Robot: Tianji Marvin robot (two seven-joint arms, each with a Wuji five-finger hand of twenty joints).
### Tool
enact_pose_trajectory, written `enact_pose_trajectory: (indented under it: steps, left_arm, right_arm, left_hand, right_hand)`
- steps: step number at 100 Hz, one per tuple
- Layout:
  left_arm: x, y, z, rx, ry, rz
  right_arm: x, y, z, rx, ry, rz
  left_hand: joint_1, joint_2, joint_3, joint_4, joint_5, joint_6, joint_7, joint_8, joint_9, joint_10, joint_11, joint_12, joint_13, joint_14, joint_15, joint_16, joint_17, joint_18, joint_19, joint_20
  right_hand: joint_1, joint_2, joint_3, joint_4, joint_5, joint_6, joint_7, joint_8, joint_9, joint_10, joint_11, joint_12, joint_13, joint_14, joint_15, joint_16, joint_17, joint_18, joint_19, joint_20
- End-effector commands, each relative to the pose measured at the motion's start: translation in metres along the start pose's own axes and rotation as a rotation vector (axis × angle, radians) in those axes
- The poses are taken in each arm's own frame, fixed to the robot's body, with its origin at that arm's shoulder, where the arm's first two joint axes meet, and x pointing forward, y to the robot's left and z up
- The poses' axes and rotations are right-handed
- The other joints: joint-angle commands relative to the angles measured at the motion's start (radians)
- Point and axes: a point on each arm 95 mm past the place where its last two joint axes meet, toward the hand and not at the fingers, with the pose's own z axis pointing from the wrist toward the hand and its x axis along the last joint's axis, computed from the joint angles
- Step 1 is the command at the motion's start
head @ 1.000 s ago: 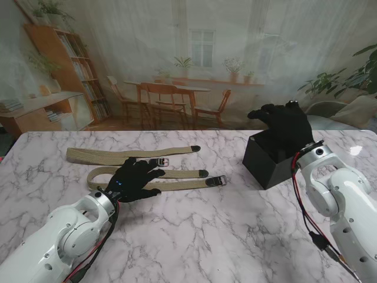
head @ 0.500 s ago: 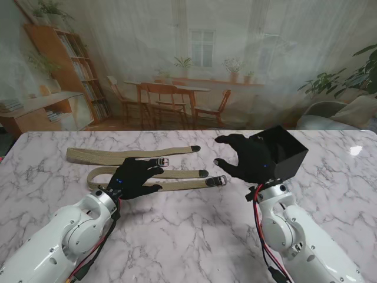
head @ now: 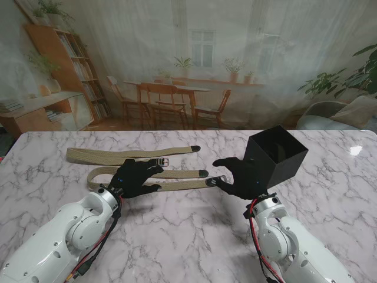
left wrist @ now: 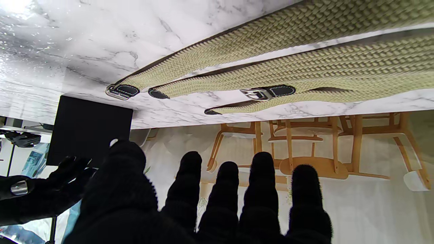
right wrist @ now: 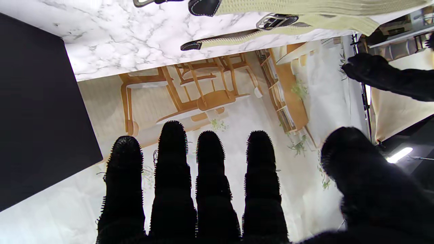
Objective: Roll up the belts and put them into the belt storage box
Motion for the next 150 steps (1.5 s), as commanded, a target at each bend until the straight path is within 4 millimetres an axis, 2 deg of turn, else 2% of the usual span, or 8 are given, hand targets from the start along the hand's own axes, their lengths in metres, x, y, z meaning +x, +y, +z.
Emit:
enact_pose_trajectory:
  steps: [1, 15, 36, 61, 75, 83, 102, 150]
  left_arm:
    - [-0.004, 0.003, 0.002, -0.026, -0.017, 0.005]
    - [-0.017, 0.004, -0.001, -0.034, -0.060, 0.035]
    - [-0.039, 0.002, -0.014, -0.035, -0.140, 0.066]
    - [-0.063, 0.005, -0.026, -0.035, -0.234, 0.119]
    - [-0.072, 0.009, -0.031, -0.047, -0.276, 0.124]
    - [-0.075, 0.011, -0.034, -0.059, -0.298, 0.134]
    - [-0.084, 0.017, -0.040, -0.086, -0.330, 0.138]
    - [-0.108, 0.036, -0.045, -0.199, -0.374, 0.178]
  right_arm:
    - [-0.003, -0.001, 0.001, 0.005, -0.001, -0.010]
    - [-0.006, 0.002, 0.000, -0.001, -0.005, -0.016]
    - [-0.010, 0.008, -0.006, -0.024, -0.024, -0.024]
    - [-0.013, 0.010, -0.008, -0.031, -0.033, -0.032]
    - [-0.013, 0.009, -0.008, -0.028, -0.036, -0.033]
    - [-0.014, 0.008, -0.007, -0.024, -0.038, -0.032]
    - [-0.015, 0.007, -0.004, -0.016, -0.036, -0.037]
    - [-0.021, 0.008, -0.005, -0.030, -0.058, -0.035]
  left_hand:
    - [0.004, 0.035, -0.025, 0.003, -0.060, 0.026, -0.037, -0.028, 0.002, 0.005, 0.020, 0.016, 0.015, -0.006, 0.011, 0.015, -0.002, -0.005, 0.007, -0.010]
    - [0.013, 0.014, -0.022, 0.005, -0.042, 0.026, -0.034, -0.040, 0.016, -0.001, 0.071, 0.073, 0.025, -0.012, 0.035, 0.052, -0.002, -0.002, 0.021, -0.003]
    - [0.015, 0.013, -0.023, 0.002, 0.143, -0.013, 0.072, 0.007, 0.021, 0.002, 0.027, 0.039, -0.003, 0.010, -0.024, 0.008, -0.020, 0.010, -0.014, -0.021]
    - [0.021, 0.009, -0.022, 0.002, 0.177, -0.017, 0.097, 0.023, 0.044, -0.001, 0.017, 0.026, -0.004, 0.015, -0.031, -0.010, -0.019, 0.013, -0.030, -0.028]
    - [0.027, -0.004, -0.023, 0.002, 0.179, -0.018, 0.101, 0.025, 0.045, 0.000, 0.015, 0.025, -0.006, 0.015, -0.031, -0.013, -0.020, 0.015, -0.035, -0.029]
    - [0.017, -0.020, -0.022, 0.003, 0.062, -0.018, 0.026, -0.012, -0.008, 0.003, -0.009, 0.010, -0.013, 0.014, -0.032, -0.017, -0.019, 0.014, -0.037, -0.028]
    - [-0.003, -0.044, -0.025, 0.002, -0.017, -0.029, -0.023, -0.037, -0.047, 0.004, -0.031, -0.010, -0.016, 0.013, -0.032, -0.019, -0.018, 0.009, -0.040, -0.027]
    - [0.090, -0.124, 0.007, 0.015, 0.026, -0.086, 0.011, -0.029, -0.058, 0.001, -0.010, -0.012, -0.011, -0.002, -0.025, -0.019, -0.008, 0.000, -0.030, -0.014]
  right_hand:
    - [0.008, 0.031, -0.004, 0.025, -0.005, 0.022, 0.006, 0.019, -0.010, 0.001, 0.017, 0.010, -0.014, -0.012, -0.020, 0.001, -0.016, 0.007, -0.006, 0.008]
    - [0.007, 0.032, -0.003, 0.024, -0.003, 0.023, 0.006, 0.020, -0.011, 0.004, 0.016, 0.009, -0.018, -0.011, -0.020, 0.001, -0.020, 0.007, -0.009, 0.010]
    - [0.011, 0.027, -0.002, 0.024, 0.008, 0.022, 0.007, 0.021, -0.006, 0.005, 0.016, 0.008, -0.018, -0.009, -0.018, 0.002, -0.021, 0.009, -0.011, 0.015]
    - [0.012, 0.026, -0.002, 0.024, 0.019, 0.021, 0.005, 0.021, -0.004, 0.006, 0.016, 0.009, -0.020, -0.007, -0.018, 0.002, -0.022, 0.010, -0.013, 0.018]
    - [0.012, 0.026, -0.002, 0.024, 0.020, 0.022, 0.004, 0.022, -0.006, 0.005, 0.015, 0.009, -0.021, -0.006, -0.019, 0.002, -0.025, 0.011, -0.016, 0.020]
    - [0.013, 0.026, -0.003, 0.024, 0.021, 0.023, 0.004, 0.023, -0.006, 0.005, 0.015, 0.010, -0.021, -0.007, -0.018, 0.002, -0.025, 0.012, -0.016, 0.021]
    - [0.013, 0.026, -0.004, 0.025, 0.022, 0.021, 0.003, 0.025, -0.008, 0.006, 0.016, 0.010, -0.024, -0.007, -0.019, 0.002, -0.026, 0.011, -0.017, 0.023]
    - [0.016, 0.029, -0.004, 0.025, 0.025, 0.021, 0.004, 0.030, -0.016, 0.010, 0.018, 0.013, -0.028, -0.007, -0.018, 0.004, -0.032, 0.013, -0.021, 0.027]
